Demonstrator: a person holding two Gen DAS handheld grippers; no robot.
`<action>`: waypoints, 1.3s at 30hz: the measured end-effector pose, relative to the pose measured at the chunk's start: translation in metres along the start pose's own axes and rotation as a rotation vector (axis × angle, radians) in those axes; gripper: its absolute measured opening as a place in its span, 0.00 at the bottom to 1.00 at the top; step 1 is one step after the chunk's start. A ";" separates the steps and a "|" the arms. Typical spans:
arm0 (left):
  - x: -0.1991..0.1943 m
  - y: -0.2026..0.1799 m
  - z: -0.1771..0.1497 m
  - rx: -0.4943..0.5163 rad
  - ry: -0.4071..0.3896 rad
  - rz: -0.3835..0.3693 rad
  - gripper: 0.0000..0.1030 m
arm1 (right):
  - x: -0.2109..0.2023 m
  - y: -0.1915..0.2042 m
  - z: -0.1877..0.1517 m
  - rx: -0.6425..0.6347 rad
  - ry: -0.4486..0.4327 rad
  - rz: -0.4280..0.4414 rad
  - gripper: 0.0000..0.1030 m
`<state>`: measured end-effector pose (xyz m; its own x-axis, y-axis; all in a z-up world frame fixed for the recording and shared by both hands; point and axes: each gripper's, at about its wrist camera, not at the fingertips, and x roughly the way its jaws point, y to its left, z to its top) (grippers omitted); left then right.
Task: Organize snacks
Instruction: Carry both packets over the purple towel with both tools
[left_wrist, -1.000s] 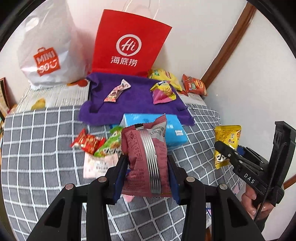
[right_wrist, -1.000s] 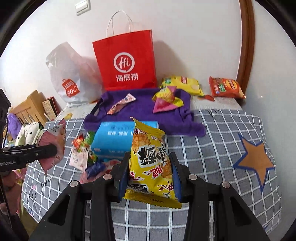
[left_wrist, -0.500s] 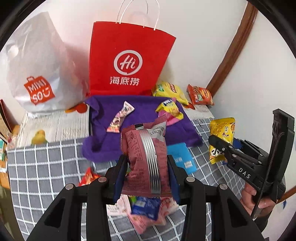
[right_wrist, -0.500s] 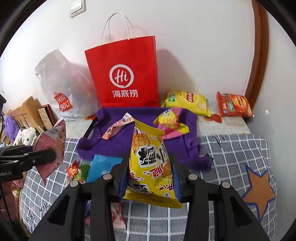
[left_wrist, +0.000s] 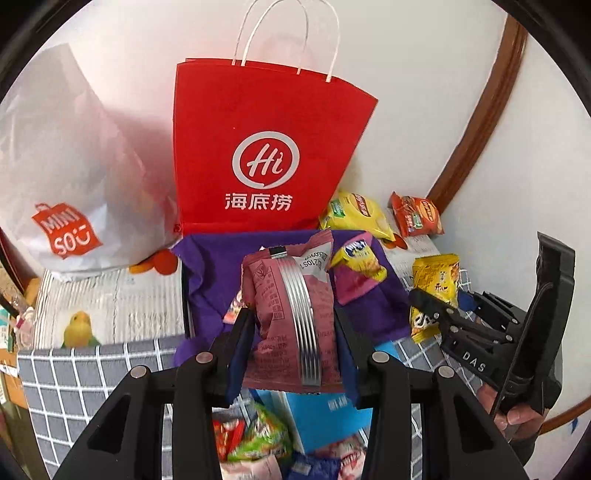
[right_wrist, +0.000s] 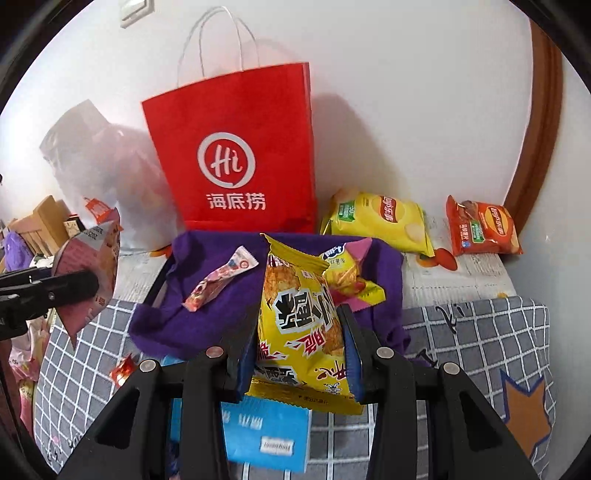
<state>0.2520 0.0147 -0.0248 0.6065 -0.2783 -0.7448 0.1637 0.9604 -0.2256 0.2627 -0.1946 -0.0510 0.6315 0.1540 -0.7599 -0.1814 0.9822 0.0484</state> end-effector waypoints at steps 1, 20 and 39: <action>0.005 0.001 0.003 0.001 0.002 0.003 0.39 | 0.006 -0.001 0.002 -0.002 0.007 0.000 0.39; 0.097 0.037 0.000 -0.046 0.118 0.001 0.39 | 0.085 -0.009 0.024 -0.068 0.093 0.019 0.39; 0.107 0.055 0.000 -0.087 0.134 -0.014 0.39 | 0.103 -0.041 0.018 -0.055 0.176 0.011 0.39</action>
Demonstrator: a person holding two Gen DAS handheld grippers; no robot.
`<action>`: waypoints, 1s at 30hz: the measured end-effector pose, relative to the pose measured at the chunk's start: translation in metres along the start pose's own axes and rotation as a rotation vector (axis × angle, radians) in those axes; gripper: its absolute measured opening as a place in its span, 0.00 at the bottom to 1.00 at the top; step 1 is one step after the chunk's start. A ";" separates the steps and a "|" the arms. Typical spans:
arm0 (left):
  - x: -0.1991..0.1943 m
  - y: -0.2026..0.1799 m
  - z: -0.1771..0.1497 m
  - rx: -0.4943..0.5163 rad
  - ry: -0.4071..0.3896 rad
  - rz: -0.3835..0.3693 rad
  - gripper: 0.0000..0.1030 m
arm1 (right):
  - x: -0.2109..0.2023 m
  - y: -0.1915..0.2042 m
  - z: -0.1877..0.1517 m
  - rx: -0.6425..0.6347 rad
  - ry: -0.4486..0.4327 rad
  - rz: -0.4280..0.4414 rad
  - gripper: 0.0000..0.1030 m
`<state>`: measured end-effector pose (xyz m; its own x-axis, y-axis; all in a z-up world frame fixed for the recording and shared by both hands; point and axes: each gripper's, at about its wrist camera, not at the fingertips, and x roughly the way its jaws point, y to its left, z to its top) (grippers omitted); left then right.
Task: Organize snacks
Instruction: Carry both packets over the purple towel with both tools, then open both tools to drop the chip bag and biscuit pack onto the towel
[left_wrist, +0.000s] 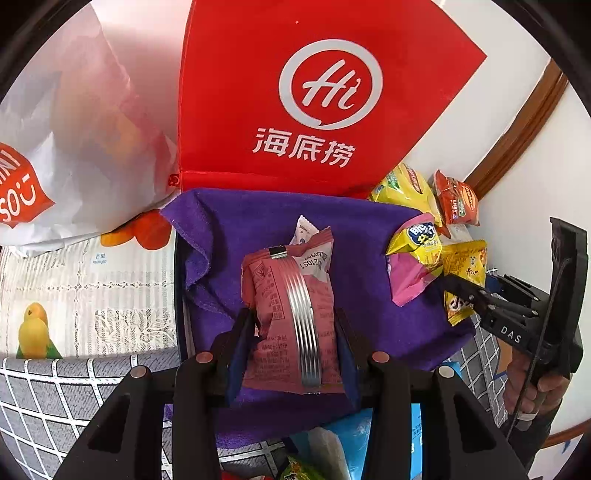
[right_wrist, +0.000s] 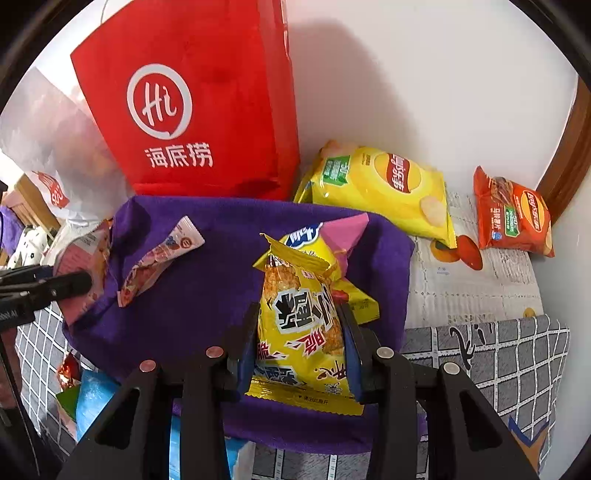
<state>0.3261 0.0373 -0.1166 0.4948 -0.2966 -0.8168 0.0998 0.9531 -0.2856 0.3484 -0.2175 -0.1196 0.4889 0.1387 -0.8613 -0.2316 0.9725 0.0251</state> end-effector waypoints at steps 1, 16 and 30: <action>0.001 0.001 0.000 -0.002 0.004 0.001 0.39 | 0.001 0.001 -0.001 -0.006 0.006 0.002 0.39; 0.037 -0.007 -0.011 0.020 0.088 0.050 0.39 | 0.008 0.001 -0.005 -0.003 0.010 0.017 0.35; 0.033 -0.020 -0.008 0.047 0.075 0.051 0.48 | -0.018 0.006 0.001 0.015 -0.074 0.021 0.45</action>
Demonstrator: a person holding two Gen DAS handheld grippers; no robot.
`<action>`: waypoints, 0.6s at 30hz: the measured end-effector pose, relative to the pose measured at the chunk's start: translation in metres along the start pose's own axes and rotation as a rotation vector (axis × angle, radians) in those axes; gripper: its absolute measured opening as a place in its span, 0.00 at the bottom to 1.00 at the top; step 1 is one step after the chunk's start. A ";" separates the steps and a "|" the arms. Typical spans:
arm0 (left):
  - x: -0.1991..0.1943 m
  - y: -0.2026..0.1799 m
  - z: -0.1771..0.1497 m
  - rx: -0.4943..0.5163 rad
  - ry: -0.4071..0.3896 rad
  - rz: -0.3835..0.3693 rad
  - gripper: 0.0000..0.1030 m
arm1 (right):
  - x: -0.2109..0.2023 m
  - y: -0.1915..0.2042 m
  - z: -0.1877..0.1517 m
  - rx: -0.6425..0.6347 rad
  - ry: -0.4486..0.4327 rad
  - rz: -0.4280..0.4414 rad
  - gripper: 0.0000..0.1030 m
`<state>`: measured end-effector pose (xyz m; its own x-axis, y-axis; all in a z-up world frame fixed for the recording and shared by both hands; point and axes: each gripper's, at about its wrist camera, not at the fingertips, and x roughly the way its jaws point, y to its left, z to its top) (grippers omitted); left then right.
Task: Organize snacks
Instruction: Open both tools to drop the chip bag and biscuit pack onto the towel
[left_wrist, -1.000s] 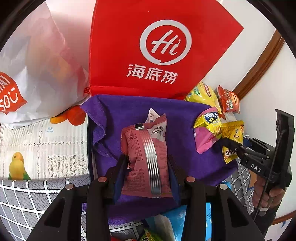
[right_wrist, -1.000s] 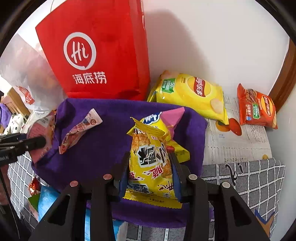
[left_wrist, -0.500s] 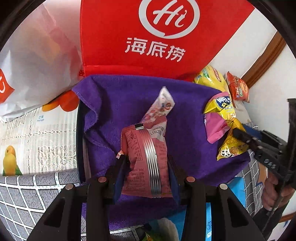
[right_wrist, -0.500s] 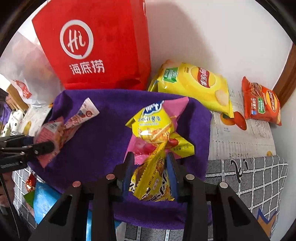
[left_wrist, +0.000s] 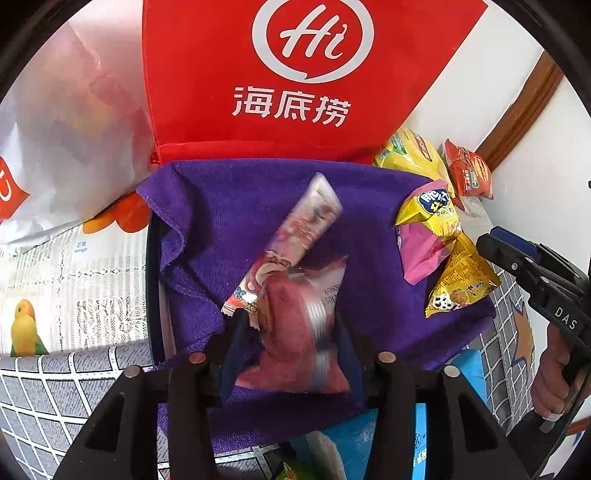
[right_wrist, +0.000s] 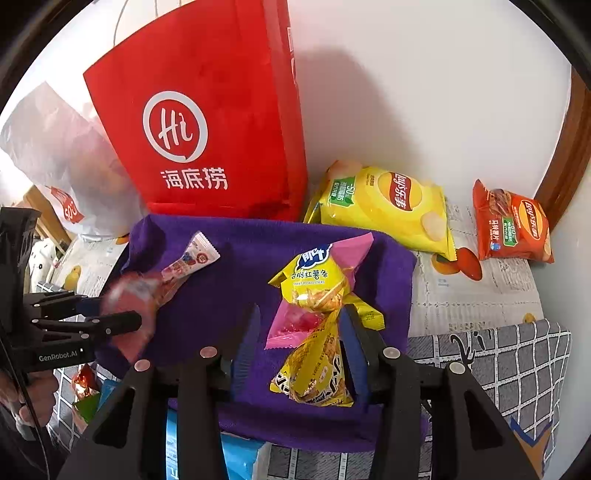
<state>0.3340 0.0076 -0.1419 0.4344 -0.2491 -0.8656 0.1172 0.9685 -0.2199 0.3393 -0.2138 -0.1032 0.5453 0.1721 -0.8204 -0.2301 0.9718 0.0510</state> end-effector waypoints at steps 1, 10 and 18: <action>0.000 0.001 0.000 -0.001 0.001 0.003 0.53 | 0.000 0.000 0.000 0.002 -0.001 -0.001 0.45; 0.005 0.003 0.000 -0.004 0.013 0.003 0.59 | 0.002 -0.002 -0.001 0.012 -0.007 -0.010 0.46; 0.006 -0.001 -0.002 0.013 0.013 -0.001 0.59 | 0.007 -0.007 -0.002 0.027 -0.005 -0.004 0.46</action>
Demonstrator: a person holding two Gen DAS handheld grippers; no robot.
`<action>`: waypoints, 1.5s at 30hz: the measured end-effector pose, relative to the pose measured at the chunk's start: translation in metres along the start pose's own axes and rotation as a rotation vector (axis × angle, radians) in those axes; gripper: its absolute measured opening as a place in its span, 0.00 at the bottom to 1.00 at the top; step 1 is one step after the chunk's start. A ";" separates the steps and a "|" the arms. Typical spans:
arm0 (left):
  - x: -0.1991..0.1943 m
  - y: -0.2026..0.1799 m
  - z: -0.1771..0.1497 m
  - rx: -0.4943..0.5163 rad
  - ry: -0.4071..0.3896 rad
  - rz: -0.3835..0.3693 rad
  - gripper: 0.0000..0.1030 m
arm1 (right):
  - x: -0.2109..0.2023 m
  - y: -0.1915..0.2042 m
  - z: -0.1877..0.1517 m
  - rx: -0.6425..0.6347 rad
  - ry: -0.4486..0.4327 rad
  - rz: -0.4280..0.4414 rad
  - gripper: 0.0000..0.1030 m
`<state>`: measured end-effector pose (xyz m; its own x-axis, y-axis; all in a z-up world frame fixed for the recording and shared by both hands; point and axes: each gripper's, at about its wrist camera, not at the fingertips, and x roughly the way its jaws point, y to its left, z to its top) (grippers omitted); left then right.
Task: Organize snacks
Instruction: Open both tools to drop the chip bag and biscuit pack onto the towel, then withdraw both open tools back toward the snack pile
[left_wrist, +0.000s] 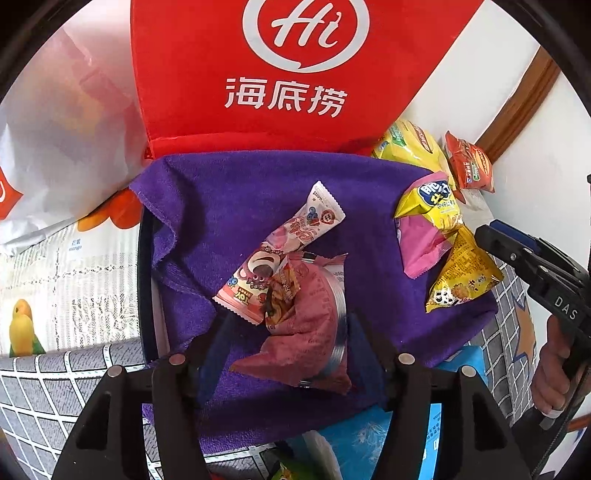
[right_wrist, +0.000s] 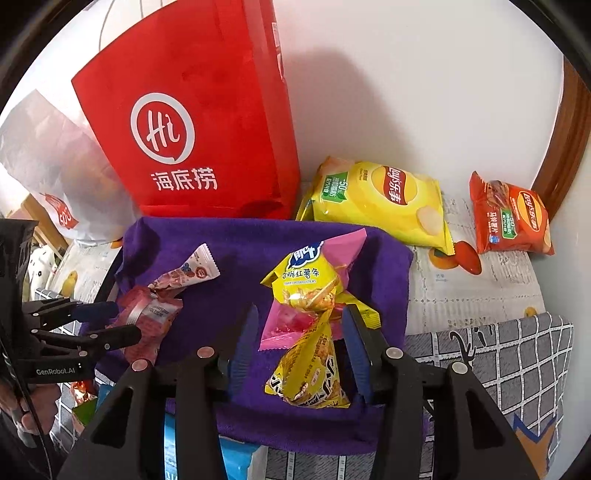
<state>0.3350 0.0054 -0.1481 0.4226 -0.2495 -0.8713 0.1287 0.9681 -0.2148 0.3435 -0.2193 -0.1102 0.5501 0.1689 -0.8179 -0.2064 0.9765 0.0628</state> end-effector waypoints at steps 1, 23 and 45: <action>0.000 0.000 0.000 -0.002 0.000 0.003 0.59 | 0.001 0.000 0.000 0.000 0.000 -0.001 0.46; -0.042 -0.010 0.006 -0.006 -0.049 0.032 0.68 | -0.023 0.013 0.008 -0.008 -0.035 0.023 0.50; -0.155 -0.019 -0.074 -0.006 -0.180 0.091 0.68 | -0.116 0.042 -0.087 0.027 -0.070 0.005 0.71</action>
<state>0.2010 0.0276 -0.0416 0.5860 -0.1606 -0.7943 0.0776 0.9868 -0.1422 0.2005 -0.2098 -0.0622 0.6047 0.1816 -0.7754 -0.1878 0.9787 0.0827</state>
